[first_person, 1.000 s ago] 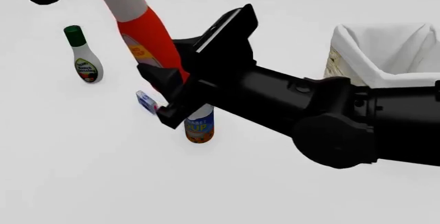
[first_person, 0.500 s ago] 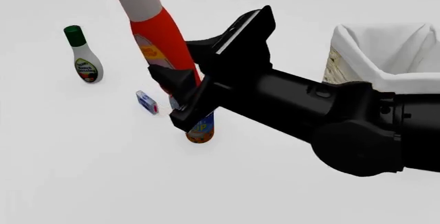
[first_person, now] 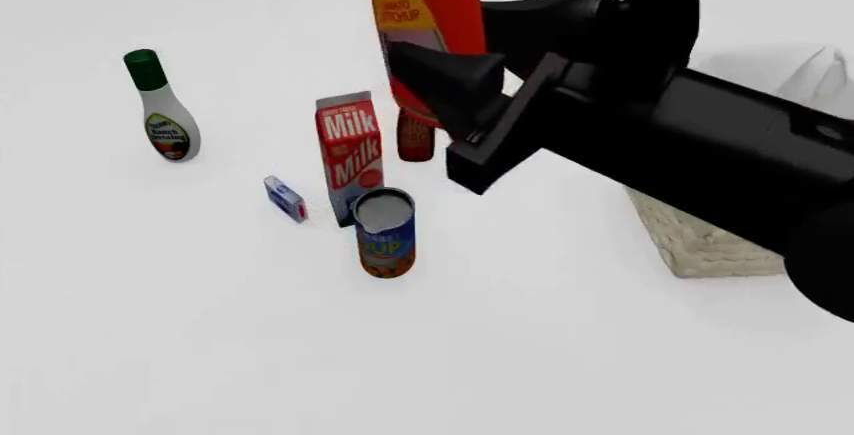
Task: Pick the ketchup and place it in the basket.
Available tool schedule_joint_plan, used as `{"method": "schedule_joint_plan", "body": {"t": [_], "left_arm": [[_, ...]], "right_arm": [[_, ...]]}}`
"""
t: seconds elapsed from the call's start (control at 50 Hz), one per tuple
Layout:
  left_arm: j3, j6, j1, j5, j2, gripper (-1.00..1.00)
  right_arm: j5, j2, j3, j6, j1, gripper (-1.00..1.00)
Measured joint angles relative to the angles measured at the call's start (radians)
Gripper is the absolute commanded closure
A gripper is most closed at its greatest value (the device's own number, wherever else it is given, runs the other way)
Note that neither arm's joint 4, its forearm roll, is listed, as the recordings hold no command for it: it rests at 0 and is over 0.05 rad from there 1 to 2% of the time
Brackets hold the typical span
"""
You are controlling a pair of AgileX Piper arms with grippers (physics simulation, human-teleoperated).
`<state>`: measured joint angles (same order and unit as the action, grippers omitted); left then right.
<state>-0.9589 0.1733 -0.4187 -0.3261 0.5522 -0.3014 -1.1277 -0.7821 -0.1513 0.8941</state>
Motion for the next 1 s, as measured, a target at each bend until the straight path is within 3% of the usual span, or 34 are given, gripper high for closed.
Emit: {"method": "schedule_joint_plan", "body": {"t": [0.68,1.0], "left_arm": [[0.323,0.067,0.21,0.248,-0.083,-1.0],[0.392,-0.006,0.262,0.337,-0.074,-1.0]], "right_arm": [[0.04,0.219,0.102,0.025,-0.281,1.0],[-0.012,0.237,0.139,0.018,-0.448,1.0]]}}
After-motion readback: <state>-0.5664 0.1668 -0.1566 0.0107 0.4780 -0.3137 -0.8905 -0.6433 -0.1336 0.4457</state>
